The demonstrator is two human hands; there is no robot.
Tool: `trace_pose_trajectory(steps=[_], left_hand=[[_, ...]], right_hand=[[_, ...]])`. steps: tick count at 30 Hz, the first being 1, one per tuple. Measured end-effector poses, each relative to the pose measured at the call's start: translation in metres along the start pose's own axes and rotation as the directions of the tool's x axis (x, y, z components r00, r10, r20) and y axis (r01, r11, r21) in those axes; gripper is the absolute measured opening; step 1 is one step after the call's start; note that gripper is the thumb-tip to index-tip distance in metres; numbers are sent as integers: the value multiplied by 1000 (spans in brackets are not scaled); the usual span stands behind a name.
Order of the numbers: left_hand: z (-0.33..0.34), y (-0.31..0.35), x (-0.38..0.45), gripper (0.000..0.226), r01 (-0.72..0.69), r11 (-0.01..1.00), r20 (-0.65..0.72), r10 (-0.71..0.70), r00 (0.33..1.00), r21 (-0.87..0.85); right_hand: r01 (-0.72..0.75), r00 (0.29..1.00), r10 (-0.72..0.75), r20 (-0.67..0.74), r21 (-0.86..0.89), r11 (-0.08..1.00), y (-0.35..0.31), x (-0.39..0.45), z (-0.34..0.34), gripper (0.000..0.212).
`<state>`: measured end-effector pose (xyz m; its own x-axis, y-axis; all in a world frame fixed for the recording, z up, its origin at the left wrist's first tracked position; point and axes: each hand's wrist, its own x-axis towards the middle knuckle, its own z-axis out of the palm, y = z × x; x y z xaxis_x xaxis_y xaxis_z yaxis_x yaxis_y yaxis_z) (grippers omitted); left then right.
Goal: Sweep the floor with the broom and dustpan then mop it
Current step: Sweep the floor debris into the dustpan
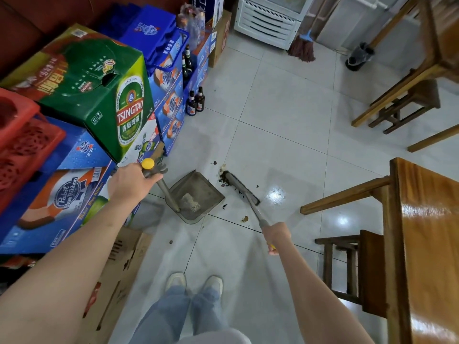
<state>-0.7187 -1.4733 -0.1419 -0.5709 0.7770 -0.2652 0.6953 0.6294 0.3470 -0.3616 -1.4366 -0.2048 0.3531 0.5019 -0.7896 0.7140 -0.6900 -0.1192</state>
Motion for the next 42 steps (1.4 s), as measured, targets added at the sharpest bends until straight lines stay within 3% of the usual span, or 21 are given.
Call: trace_pose_trajectory(steps=[10, 19, 23, 27, 37, 42], left_hand=[[-10, 3, 9, 48, 13, 999, -6, -13, 1000, 42], [-14, 10, 26, 51, 72, 996, 8, -72, 997, 58], [-15, 17, 34, 48, 108, 991, 11, -109, 994, 77], [-16, 21, 39, 46, 115, 990, 13, -117, 993, 87], [-17, 19, 34, 41, 85, 995, 29, -87, 996, 50], [-15, 8, 24, 43, 73, 997, 24, -73, 997, 27]], right_hand=[[156, 987, -156, -40, -10, 988, -29, 1, -17, 21], [194, 979, -202, -18, -193, 962, -88, 34, -39, 22], [222, 972, -234, -24, -236, 946, -107, 50, -42, 32], [237, 967, -254, -22, -288, 928, -119, 59, -43, 27], [204, 977, -213, 9, -330, 921, -92, 51, -50, 26], [203, 976, -216, -5, -328, 923, -60, 40, -46, 37]])
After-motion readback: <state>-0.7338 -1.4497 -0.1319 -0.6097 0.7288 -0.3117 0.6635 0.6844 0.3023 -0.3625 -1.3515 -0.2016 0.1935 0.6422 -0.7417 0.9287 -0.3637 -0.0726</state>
